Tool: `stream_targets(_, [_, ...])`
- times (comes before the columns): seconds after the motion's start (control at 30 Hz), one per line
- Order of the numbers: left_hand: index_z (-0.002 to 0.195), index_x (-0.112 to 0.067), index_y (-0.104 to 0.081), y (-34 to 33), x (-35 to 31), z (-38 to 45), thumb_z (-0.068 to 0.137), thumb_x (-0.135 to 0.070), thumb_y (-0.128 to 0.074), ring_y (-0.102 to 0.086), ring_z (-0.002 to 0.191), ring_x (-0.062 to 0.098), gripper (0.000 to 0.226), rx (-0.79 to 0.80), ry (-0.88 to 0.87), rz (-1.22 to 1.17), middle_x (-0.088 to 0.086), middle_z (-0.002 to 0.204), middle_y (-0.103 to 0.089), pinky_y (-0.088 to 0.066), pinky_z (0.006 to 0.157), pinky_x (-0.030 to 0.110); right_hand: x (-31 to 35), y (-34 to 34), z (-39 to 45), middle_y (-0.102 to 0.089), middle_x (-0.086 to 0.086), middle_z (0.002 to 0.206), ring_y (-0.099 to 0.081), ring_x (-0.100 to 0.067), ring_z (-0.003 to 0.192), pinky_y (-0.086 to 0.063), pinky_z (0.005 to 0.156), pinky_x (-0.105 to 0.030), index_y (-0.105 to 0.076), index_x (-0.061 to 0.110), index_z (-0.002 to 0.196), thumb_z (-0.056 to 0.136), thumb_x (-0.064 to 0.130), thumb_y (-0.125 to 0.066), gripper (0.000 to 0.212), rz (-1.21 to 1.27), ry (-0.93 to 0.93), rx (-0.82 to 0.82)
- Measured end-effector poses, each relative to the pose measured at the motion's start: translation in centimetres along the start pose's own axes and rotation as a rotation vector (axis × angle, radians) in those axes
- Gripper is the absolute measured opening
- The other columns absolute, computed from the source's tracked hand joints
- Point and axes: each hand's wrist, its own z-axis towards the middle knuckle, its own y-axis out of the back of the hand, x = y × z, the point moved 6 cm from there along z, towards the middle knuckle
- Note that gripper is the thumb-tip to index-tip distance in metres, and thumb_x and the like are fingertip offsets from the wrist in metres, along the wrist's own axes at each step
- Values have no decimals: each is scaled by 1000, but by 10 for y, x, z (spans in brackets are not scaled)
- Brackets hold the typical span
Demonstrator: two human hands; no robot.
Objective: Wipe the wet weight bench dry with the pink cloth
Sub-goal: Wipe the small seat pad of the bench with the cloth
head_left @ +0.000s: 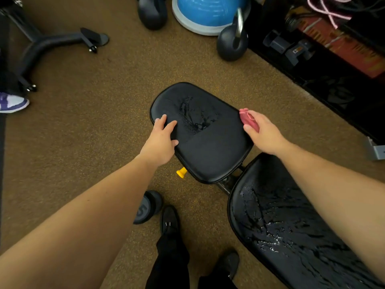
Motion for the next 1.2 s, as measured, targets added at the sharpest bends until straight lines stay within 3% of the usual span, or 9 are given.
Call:
stream_targets(0.1, [159, -20, -20, -2, 1, -1, 103, -18, -53, 9, 154, 25, 65, 3, -1, 6, 2, 168, 5, -15, 122, 39, 5, -23, -15, -32, -6, 162, -21, -27, 152, -17, 124, -39, -41, 15, 152, 105, 21, -48, 48, -73, 69, -42])
stream_targets(0.2, [159, -20, -21, -3, 0, -2, 103, -18, -53, 8, 154, 25, 65, -4, -6, 9, 2, 168, 4, -15, 122, 40, 30, -41, -37, -45, -7, 155, -30, -31, 149, -20, 123, -44, -55, 15, 141, 103, 16, -49, 38, -190, 292, -84])
stream_targets(0.57, [157, -19, -28, 2, 0, -4, 101, -17, -57, 2, 155, 26, 62, 3, -3, -40, 4, 168, -2, -17, 124, 41, 100, -121, -106, -42, 15, 155, -22, -9, 151, -7, 125, -35, -59, 32, 135, 105, 23, -48, 34, -60, 339, 114])
stream_targets(0.67, [153, -20, -37, 5, 0, -9, 102, -20, -56, -23, 151, 31, 55, -35, -5, -120, 4, 167, -14, -27, 120, 45, 103, -116, -105, -57, 16, 141, -41, -6, 141, -24, 123, -34, -64, 31, 125, 106, 21, -45, 29, 246, 187, 142])
stream_targets(0.77, [138, -22, -56, 18, -9, -19, 103, -27, -52, -48, 135, 23, 36, -179, -44, -262, 0, 150, -46, -35, 116, 38, 105, -96, -93, -71, 9, 113, -67, -7, 107, -54, 98, -42, -65, 29, 119, 107, 23, -44, 25, 557, -53, 118])
stream_targets(0.87, [126, -25, -66, 11, -28, -27, 102, -45, -48, -60, 120, 13, 36, 1, -23, -635, -5, 124, -67, -44, 110, 39, 118, -73, -75, -73, 7, 107, -69, -10, 103, -56, 95, -40, -66, 31, 112, 107, 25, -45, 23, 788, -143, 26])
stream_targets(0.97, [114, -19, -65, 1, -47, -33, 98, -48, -56, -67, 106, 23, 34, 187, -3, -859, 7, 109, -71, -50, 103, 51, 135, -56, -57, -74, 4, 109, -70, -9, 102, -56, 86, -27, -69, 27, 114, 106, 24, -50, 21, 930, -152, -46])
stream_targets(1.1, [98, -12, -61, 27, -39, -24, 102, -33, -54, -70, 97, 20, 22, -92, 75, -961, 5, 99, -71, -56, 94, 49, 139, -34, -40, -74, 12, 108, -68, -3, 104, -55, 87, -23, -72, 33, 110, 103, 29, -56, 18, 845, -192, -160])
stream_targets(1.2, [116, -21, -59, 42, -27, -14, 98, -42, -56, -64, 111, 19, 28, -219, 89, -700, -2, 112, -68, -52, 100, 43, 136, -34, -29, -73, 7, 112, -68, -8, 107, -56, 86, -24, -70, 25, 119, 104, 30, -55, 22, 898, -285, -92])
